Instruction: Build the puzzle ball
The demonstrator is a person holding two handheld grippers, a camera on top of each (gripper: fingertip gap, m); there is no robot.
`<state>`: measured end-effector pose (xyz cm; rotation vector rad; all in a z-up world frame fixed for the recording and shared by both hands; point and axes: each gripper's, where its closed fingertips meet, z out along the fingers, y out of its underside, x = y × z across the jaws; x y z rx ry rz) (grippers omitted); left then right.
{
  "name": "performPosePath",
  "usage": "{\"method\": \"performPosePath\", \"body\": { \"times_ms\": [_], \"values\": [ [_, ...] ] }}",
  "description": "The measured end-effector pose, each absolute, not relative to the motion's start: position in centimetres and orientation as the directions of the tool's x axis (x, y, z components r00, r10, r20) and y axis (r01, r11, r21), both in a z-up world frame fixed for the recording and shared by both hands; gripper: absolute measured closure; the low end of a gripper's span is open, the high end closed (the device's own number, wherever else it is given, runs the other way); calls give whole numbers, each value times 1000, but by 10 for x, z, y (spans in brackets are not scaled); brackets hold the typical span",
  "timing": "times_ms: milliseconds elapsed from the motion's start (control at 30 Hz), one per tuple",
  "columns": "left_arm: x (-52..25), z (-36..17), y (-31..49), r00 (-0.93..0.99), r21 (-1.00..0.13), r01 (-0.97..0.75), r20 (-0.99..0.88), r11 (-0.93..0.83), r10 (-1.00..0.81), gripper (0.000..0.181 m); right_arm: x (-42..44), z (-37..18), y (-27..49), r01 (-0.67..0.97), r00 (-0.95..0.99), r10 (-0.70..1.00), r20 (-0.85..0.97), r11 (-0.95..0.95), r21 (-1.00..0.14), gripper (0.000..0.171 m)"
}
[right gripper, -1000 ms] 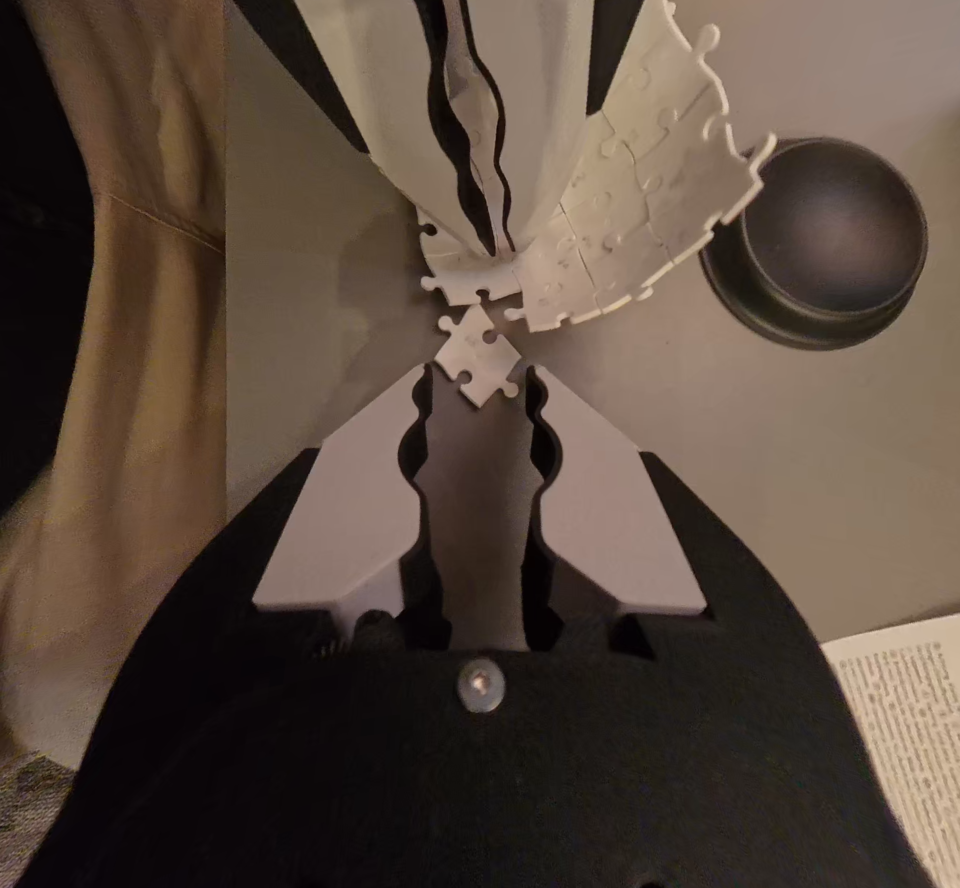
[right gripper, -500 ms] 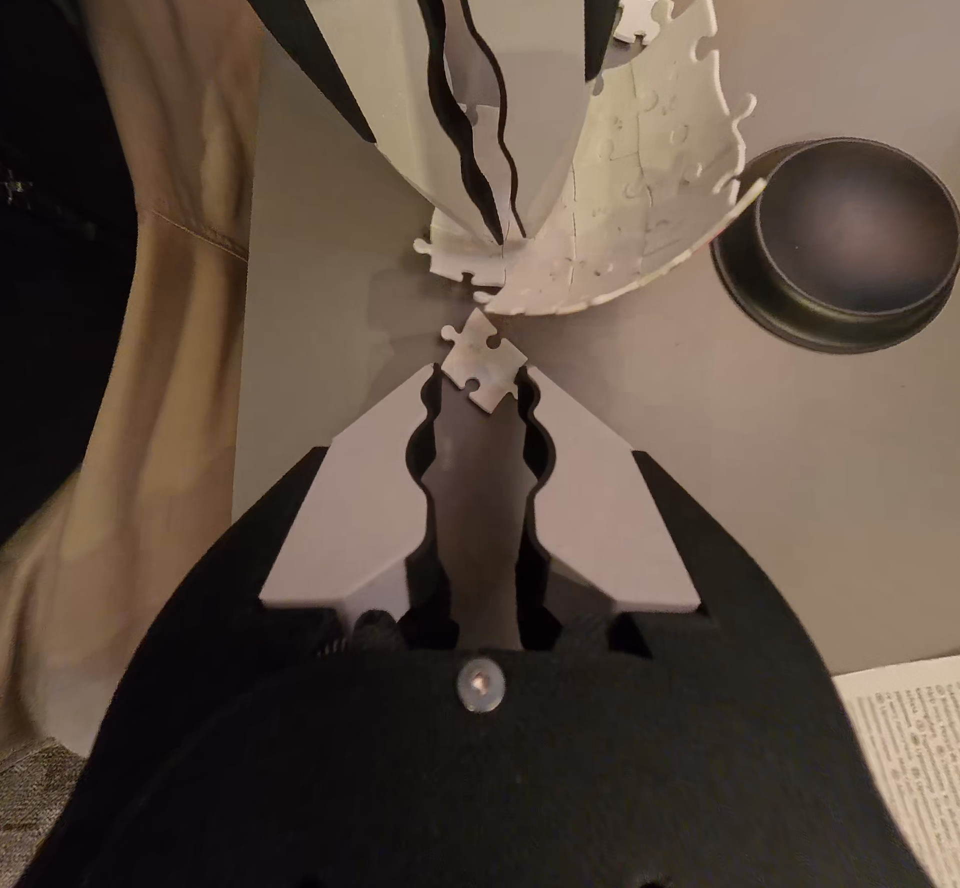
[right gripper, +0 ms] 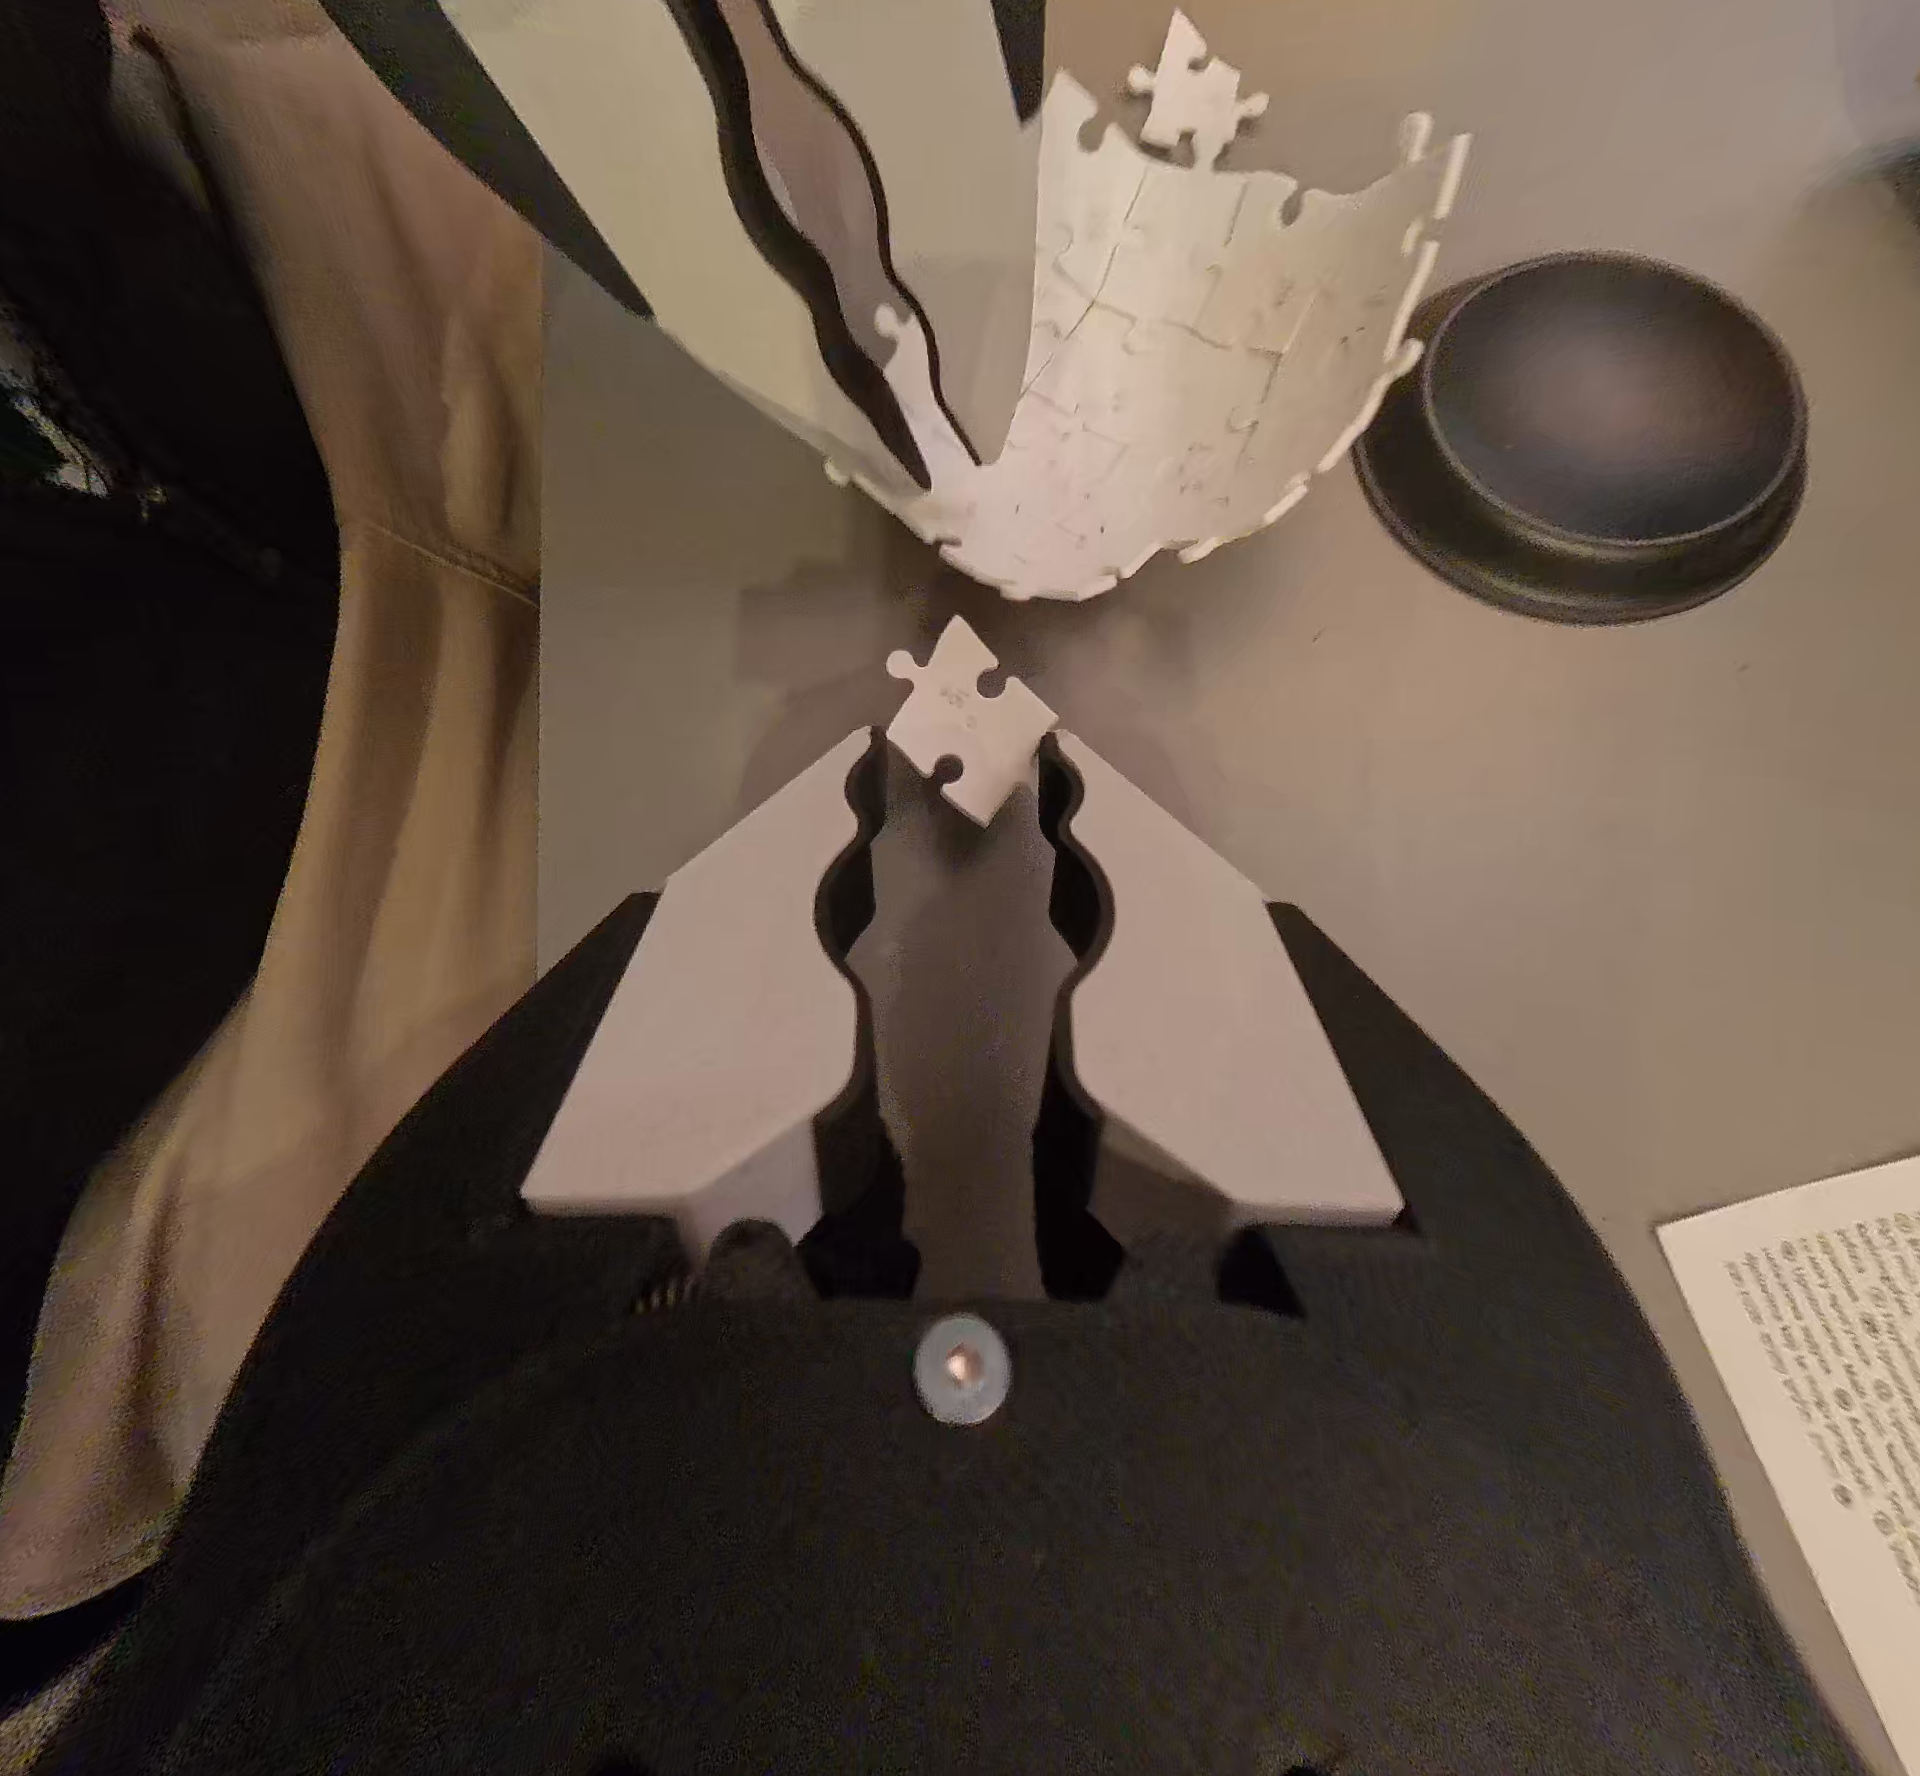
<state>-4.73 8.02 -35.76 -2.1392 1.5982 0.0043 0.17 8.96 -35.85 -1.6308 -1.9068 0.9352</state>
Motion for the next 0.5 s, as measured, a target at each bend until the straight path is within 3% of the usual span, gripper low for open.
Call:
{"method": "performPosePath", "body": {
  "times_ms": [333,500],
  "values": [
    [-48,-361,83,307,-331,-919,-263,-213,-915,171,-15,-329,112,624,-137,990,-11,78,-778,143],
    [-47,-360,82,308,-350,-912,-237,-215,-921,171,-24,-351,111,686,-160,986,36,137,-714,143]
  ]
}}
